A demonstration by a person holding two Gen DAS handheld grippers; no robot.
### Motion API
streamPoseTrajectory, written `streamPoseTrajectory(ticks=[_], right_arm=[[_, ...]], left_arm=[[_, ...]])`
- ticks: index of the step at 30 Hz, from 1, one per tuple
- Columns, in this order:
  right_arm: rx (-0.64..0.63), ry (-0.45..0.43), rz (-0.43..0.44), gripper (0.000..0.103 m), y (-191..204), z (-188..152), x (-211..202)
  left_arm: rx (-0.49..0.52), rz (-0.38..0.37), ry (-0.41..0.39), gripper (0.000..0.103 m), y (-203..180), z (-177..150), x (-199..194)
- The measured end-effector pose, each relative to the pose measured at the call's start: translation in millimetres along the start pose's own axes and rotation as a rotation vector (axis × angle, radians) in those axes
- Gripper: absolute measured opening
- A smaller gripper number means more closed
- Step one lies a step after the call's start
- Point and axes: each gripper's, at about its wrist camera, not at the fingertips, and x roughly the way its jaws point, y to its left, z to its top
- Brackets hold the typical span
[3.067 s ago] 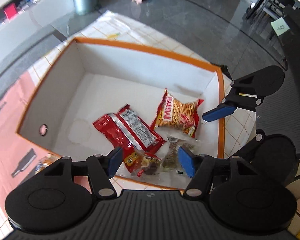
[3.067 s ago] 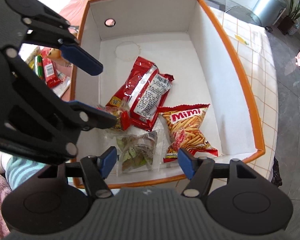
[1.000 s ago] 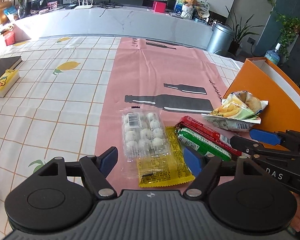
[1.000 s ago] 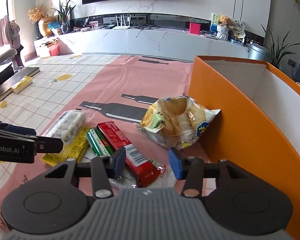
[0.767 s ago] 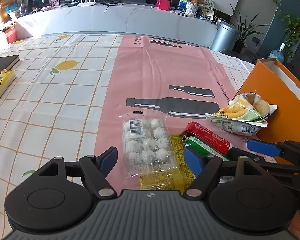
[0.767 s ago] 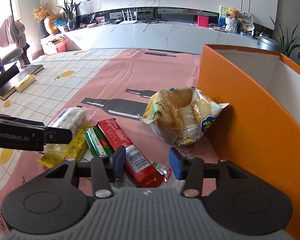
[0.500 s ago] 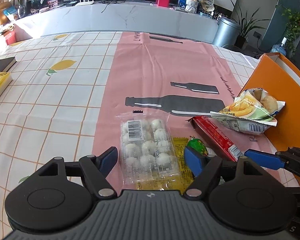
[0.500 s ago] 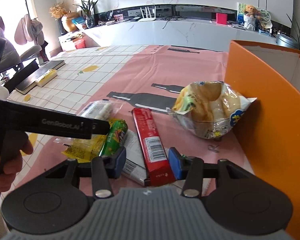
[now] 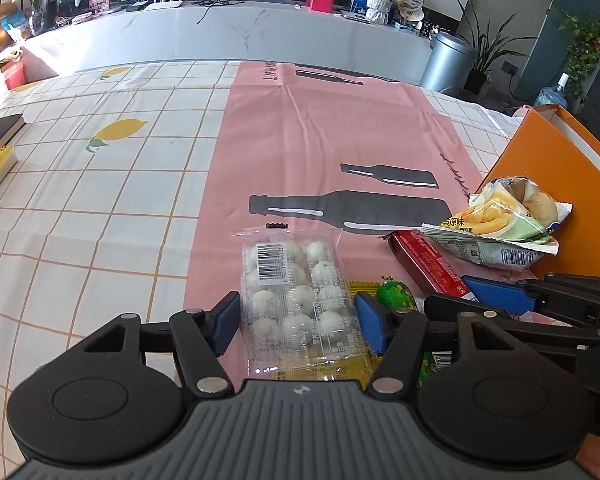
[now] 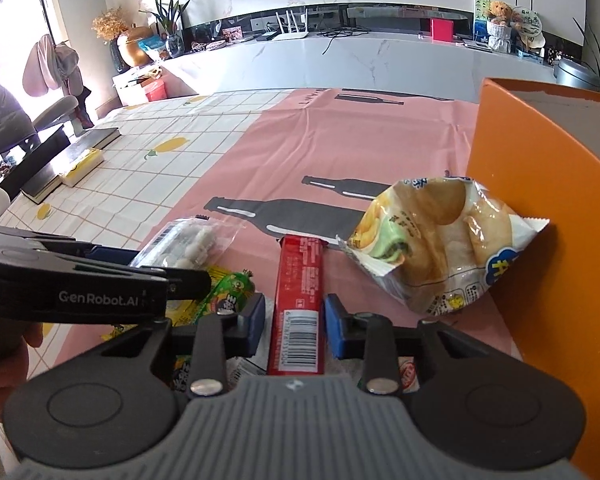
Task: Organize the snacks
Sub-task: 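Grasp the egg pack with left tool while right grasps red sausage, then carry egg pack and red sausage into the orange box and open both tools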
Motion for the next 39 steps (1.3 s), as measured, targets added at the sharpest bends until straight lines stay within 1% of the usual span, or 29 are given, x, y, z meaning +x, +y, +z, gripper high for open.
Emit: streamPoseTrajectory(ticks=[1, 5, 8, 12, 15, 18, 22, 25, 28, 33, 39], right_arm=[[-0.003, 0.000, -0.002, 0.023, 0, 0, 0], [0.002, -0.011, -0.004, 0.022, 0, -1, -3], [-0.004, -0.036, -0.002, 0.022, 0, -3, -12], [-0.014, -0.067, 0.017, 0.022, 4, -6, -24], [-0.025, -0.079, 0.020, 0.022, 10, -11, -35], [-0.021, -0.097, 0.024, 0.022, 13, -15, -51], [0.002, -0.125, 0.028, 0.022, 14, -15, -79], [0.005, -0.126, 0.011, 0.022, 14, -17, -99], [-0.012, -0.130, -0.010, 0.022, 10, -16, -122], [0.004, -0.148, -0.035, 0.022, -13, -8, -160], [0.036, -0.163, -0.085, 0.022, -48, -3, -200]], left_arm=[[0.002, 0.000, -0.004, 0.069, 0, -1, 0], [0.000, 0.014, -0.025, 0.066, -2, -4, -6], [-0.004, 0.025, -0.040, 0.064, -2, -7, -15], [-0.061, 0.010, -0.060, 0.064, 3, -10, -32], [-0.066, 0.003, -0.076, 0.064, 1, -12, -47], [-0.065, -0.019, -0.094, 0.064, -5, -14, -64], [-0.052, -0.045, -0.114, 0.064, -19, -13, -85], [-0.043, -0.066, -0.123, 0.064, -31, -12, -99], [-0.036, -0.106, -0.127, 0.064, -45, -9, -112], [-0.029, -0.180, -0.130, 0.064, -73, -3, -124], [0.043, -0.229, -0.149, 0.064, -116, 10, -134]])
